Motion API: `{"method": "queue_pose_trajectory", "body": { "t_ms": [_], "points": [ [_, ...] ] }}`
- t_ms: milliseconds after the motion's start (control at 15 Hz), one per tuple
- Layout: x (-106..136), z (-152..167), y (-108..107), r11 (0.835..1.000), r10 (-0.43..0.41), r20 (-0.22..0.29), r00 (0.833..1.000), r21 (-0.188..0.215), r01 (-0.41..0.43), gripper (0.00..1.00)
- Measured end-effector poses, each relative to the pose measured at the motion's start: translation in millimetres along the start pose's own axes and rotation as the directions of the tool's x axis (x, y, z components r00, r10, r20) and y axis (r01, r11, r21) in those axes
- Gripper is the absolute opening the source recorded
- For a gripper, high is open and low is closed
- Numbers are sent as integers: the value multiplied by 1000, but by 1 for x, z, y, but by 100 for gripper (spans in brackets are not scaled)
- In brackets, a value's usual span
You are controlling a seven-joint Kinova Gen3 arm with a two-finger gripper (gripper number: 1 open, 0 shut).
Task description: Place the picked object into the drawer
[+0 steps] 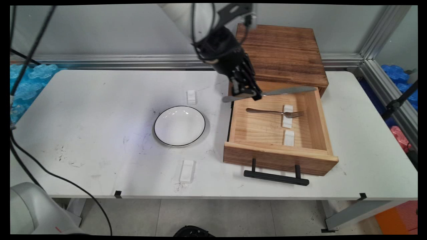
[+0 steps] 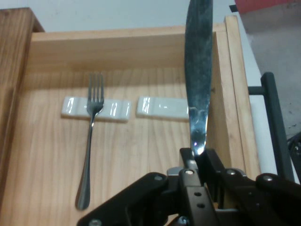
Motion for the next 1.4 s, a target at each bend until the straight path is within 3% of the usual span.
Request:
{"method": "queue_pose_trajectory", "body": {
  "t_ms": [600,1400],
  "points": [
    [25,74,-25,999,39,43,998,-33,-38,0],
    [17,143,-43,994,69,126,990,-97,-57,0]
  ]
}}
